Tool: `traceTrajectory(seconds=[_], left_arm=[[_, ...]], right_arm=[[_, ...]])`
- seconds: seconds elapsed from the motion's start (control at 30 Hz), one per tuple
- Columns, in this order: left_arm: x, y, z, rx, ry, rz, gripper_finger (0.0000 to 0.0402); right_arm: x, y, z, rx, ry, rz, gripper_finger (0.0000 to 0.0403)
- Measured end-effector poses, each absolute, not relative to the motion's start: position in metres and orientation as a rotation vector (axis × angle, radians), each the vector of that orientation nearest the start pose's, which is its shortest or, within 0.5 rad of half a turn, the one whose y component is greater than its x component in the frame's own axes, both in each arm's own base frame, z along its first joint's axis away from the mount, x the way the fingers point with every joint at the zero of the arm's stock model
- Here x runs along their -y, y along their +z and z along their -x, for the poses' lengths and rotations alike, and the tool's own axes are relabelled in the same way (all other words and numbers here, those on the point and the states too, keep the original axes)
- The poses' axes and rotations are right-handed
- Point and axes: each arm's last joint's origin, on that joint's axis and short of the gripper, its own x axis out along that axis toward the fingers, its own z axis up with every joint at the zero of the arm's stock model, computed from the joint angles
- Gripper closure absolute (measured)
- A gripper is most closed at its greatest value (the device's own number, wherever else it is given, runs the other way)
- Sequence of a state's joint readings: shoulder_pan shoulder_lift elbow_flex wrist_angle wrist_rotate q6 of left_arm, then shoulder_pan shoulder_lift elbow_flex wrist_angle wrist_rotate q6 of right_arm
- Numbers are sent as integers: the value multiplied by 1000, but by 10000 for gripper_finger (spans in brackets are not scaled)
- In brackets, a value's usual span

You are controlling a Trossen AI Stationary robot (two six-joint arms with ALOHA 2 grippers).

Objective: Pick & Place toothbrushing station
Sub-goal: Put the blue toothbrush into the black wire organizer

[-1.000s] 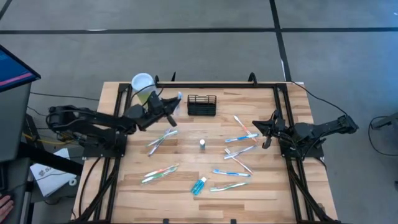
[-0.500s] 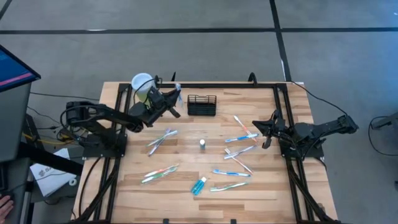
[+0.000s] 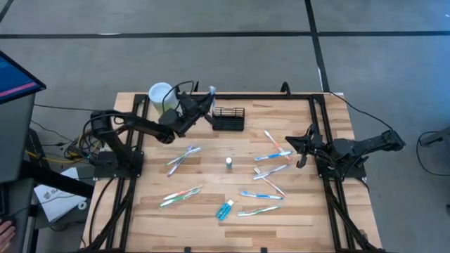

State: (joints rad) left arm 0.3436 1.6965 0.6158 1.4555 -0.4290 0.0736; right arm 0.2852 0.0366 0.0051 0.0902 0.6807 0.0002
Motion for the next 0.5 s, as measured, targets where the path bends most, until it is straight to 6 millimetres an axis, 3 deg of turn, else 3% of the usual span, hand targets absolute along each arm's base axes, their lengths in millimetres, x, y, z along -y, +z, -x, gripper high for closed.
traceTrajectory(seconds=[0.5], left_arm=[[-141,194,-304,321,828,-38,386]], right_arm=[[-9,171,-94,51,-396,-20,401]])
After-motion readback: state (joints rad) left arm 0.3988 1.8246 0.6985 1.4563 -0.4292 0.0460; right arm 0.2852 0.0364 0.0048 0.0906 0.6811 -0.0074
